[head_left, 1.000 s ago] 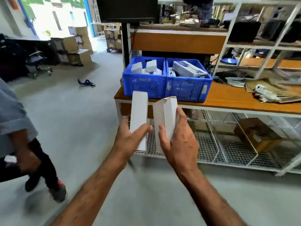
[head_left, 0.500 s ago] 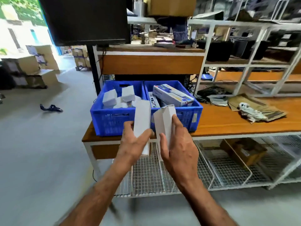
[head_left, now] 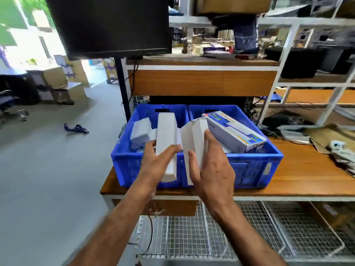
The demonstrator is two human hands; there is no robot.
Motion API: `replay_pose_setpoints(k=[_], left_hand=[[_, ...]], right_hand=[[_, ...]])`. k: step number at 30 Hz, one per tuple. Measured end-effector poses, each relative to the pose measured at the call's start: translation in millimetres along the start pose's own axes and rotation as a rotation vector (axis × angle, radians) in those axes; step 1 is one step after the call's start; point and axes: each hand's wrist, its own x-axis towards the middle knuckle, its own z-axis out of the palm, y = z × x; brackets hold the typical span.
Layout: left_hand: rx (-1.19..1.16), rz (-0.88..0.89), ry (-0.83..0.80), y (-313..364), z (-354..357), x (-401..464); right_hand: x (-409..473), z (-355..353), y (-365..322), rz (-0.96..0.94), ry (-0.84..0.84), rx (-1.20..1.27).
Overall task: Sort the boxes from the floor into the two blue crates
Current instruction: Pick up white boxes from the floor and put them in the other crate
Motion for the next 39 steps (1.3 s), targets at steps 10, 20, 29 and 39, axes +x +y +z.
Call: replay_pose_setpoints(k=[10,20,29,39], left_hand=[[0.12,-0.083,0.142,17,-27,136],[0.343,-0.141,0.119,-40,-55,208],[0.95,-0.159,-0.103,-53,-72,223],[0.926,-0.201,-0.179,-49,-92,225]], right_hand=[[129,103,28,0.077,-0.097,0.174],[163,191,46,0.134,-0.75,0.164],[171,211,29,0.024,-0.869,-0.056],[160,209,35,-0.007,-1.15,-0.026]])
